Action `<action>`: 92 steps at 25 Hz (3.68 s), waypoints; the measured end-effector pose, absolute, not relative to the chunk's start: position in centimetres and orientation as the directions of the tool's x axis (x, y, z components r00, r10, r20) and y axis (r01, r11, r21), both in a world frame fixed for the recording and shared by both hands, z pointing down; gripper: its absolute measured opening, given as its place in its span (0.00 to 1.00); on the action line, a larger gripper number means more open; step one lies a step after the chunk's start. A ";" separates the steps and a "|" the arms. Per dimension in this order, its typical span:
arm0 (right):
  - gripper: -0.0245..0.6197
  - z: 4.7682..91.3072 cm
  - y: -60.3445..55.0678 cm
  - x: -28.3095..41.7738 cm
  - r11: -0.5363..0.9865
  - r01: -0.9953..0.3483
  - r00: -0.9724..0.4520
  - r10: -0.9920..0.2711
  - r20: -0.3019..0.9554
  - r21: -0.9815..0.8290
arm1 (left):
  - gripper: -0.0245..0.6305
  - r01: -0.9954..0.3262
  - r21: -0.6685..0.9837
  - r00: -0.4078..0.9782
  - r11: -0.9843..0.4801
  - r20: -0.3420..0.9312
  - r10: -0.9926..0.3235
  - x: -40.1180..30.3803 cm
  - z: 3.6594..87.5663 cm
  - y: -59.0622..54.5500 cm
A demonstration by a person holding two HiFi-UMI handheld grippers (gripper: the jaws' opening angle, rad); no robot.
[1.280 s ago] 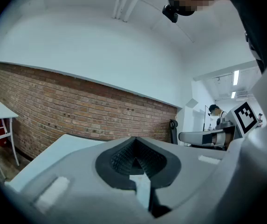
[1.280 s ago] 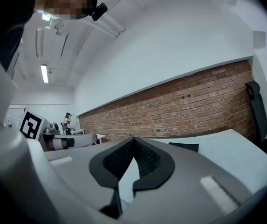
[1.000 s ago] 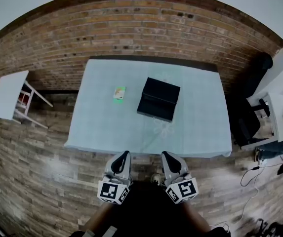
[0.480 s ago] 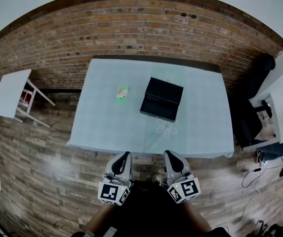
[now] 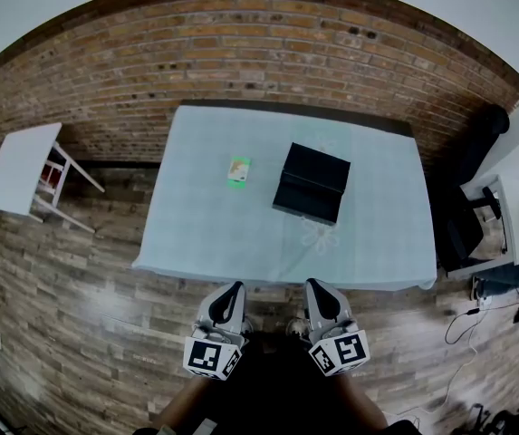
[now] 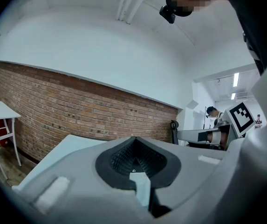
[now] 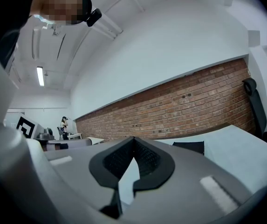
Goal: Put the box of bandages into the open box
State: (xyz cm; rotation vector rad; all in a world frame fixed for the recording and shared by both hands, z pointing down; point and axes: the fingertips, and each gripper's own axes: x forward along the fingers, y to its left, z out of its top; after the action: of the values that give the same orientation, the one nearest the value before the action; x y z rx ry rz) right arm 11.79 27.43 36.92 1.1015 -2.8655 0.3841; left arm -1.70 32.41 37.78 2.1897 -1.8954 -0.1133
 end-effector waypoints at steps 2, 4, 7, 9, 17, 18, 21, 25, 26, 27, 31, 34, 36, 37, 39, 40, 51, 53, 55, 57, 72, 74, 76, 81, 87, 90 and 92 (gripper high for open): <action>0.04 36.9 27.8 10.9 0.710 -0.672 -0.739 -0.661 0.129 -0.211 | 0.04 -0.962 0.236 0.165 -0.137 0.100 -0.981 -2.5 37.8 32.7; 0.04 37.0 28.0 10.1 0.703 -0.681 -0.731 -0.671 0.128 -0.205 | 0.04 -0.960 0.238 0.176 -0.150 0.094 -0.980 -3.3 37.8 32.9; 0.04 37.1 28.2 9.4 0.692 -0.693 -0.719 -0.683 0.125 -0.203 | 0.04 -0.957 0.241 0.190 -0.162 0.095 -0.977 -4.0 38.2 33.2; 0.04 37.1 28.2 9.2 0.687 -0.698 -0.715 -0.688 0.128 -0.203 | 0.04 -0.955 0.246 0.194 -0.164 0.103 -0.976 -4.3 38.6 33.4; 0.04 37.8 25.6 8.3 0.693 -0.693 -0.720 -0.681 0.134 -0.199 | 0.04 -0.958 0.248 0.177 -0.144 0.118 -0.977 -5.3 39.6 31.1; 0.04 37.9 25.1 8.2 0.697 -0.689 -0.723 -0.677 0.135 -0.197 | 0.04 -0.959 0.248 0.174 -0.140 0.120 -0.977 -5.3 39.7 30.7; 0.04 37.8 23.5 7.9 0.707 -0.682 -0.730 -0.670 0.131 -0.185 | 0.04 -0.960 0.243 0.171 -0.138 0.119 -0.978 -5.4 39.8 29.3; 0.04 37.3 20.7 7.7 0.718 -0.671 -0.740 -0.661 0.121 -0.183 | 0.04 -0.964 0.236 0.154 -0.122 0.124 -0.980 -5.6 39.5 26.4; 0.04 37.3 20.0 7.9 0.720 -0.669 -0.742 -0.659 0.121 -0.183 | 0.04 -0.964 0.236 0.153 -0.120 0.125 -0.980 -5.4 39.5 25.6; 0.04 37.3 19.3 8.1 0.721 -0.668 -0.743 -0.658 0.122 -0.183 | 0.04 -0.964 0.237 0.153 -0.120 0.126 -0.980 -5.2 39.5 24.8; 0.04 37.9 16.3 9.0 0.728 -0.661 -0.750 -0.648 0.133 -0.181 | 0.04 -0.964 0.231 0.166 -0.133 0.131 -0.977 -3.6 40.2 21.8; 0.04 38.0 14.0 9.6 0.744 -0.645 -0.764 -0.631 0.133 -0.177 | 0.04 -0.967 0.222 0.155 -0.122 0.139 -0.978 -2.6 40.3 19.5; 0.04 37.9 12.3 9.9 0.753 -0.634 -0.773 -0.621 0.131 -0.175 | 0.04 -0.971 0.219 0.136 -0.102 0.150 -0.979 -2.3 40.0 18.0; 0.04 38.0 11.5 10.1 0.755 -0.631 -0.776 -0.617 0.131 -0.178 | 0.04 -0.973 0.213 0.128 -0.093 0.158 -0.979 -2.1 39.6 17.2; 0.04 38.4 10.1 10.5 0.755 -0.627 -0.779 -0.613 0.132 -0.193 | 0.04 -0.977 0.199 0.116 -0.082 0.165 -0.979 -1.6 39.1 15.8; 0.04 38.6 9.5 10.7 0.756 -0.624 -0.781 -0.610 0.133 -0.201 | 0.04 -0.978 0.194 0.110 -0.077 0.166 -0.980 -1.3 39.0 15.3; 0.04 39.9 7.0 10.4 0.787 -0.574 -0.819 -0.554 0.152 -0.226 | 0.04 -0.986 0.167 0.064 -0.028 0.213 -0.975 -1.3 39.9 12.5; 0.04 40.3 6.4 10.1 0.785 -0.577 -0.817 -0.555 0.158 -0.225 | 0.04 -0.986 0.162 0.067 -0.032 0.215 -0.974 -1.6 40.2 12.0; 0.04 40.5 5.9 9.7 0.783 -0.583 -0.813 -0.559 0.163 -0.219 | 0.04 -0.987 0.154 0.078 -0.045 0.215 -0.974 -1.9 40.8 11.5; 0.04 40.8 5.4 9.3 0.779 -0.590 -0.807 -0.564 0.172 -0.211 | 0.04 -0.985 0.162 0.091 -0.055 0.224 -0.970 -2.3 41.4 10.8; 0.04 42.2 1.9 3.9 0.761 -0.614 -0.788 -0.572 0.230 -0.211 | 0.04 -0.978 0.199 0.111 -0.058 0.267 -0.957 -8.3 44.8 5.7; 0.04 42.7 1.4 3.1 0.759 -0.616 -0.786 -0.570 0.239 -0.212 | 0.04 -0.977 0.205 0.107 -0.051 0.274 -0.956 -9.2 45.3 5.2; 0.04 43.3 0.9 2.3 0.756 -0.619 -0.783 -0.569 0.252 -0.213 | 0.04 -0.976 0.212 0.104 -0.044 0.282 -0.954 -10.1 46.0 4.7; 0.04 44.8 0.2 0.7 0.752 -0.621 -0.778 -0.558 0.289 -0.219 | 0.04 -0.970 0.243 0.098 -0.020 0.313 -0.945 -11.7 48.0 3.9; 0.04 46.7 -0.4 -1.0 0.755 -0.614 -0.779 -0.533 0.329 -0.231 | 0.04 -0.967 0.255 0.121 -0.031 0.346 -0.930 -13.1 50.5 2.4; 0.04 47.8 -0.8 -1.6 0.750 -0.615 -0.776 -0.522 0.354 -0.242 | 0.04 -0.967 0.254 0.129 -0.031 0.377 -0.917 -13.8 52.1 1.7; 0.04 48.4 -1.0 -1.9 0.747 -0.617 -0.773 -0.517 0.367 -0.247 | 0.04 -0.966 0.257 0.133 -0.030 0.393 -0.910 -14.1 52.9 1.4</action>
State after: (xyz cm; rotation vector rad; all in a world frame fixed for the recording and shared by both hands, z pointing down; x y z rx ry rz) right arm -1.94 -0.97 48.40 0.8866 -2.6722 0.5199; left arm -14.14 1.42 52.94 1.9631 -1.7995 0.1646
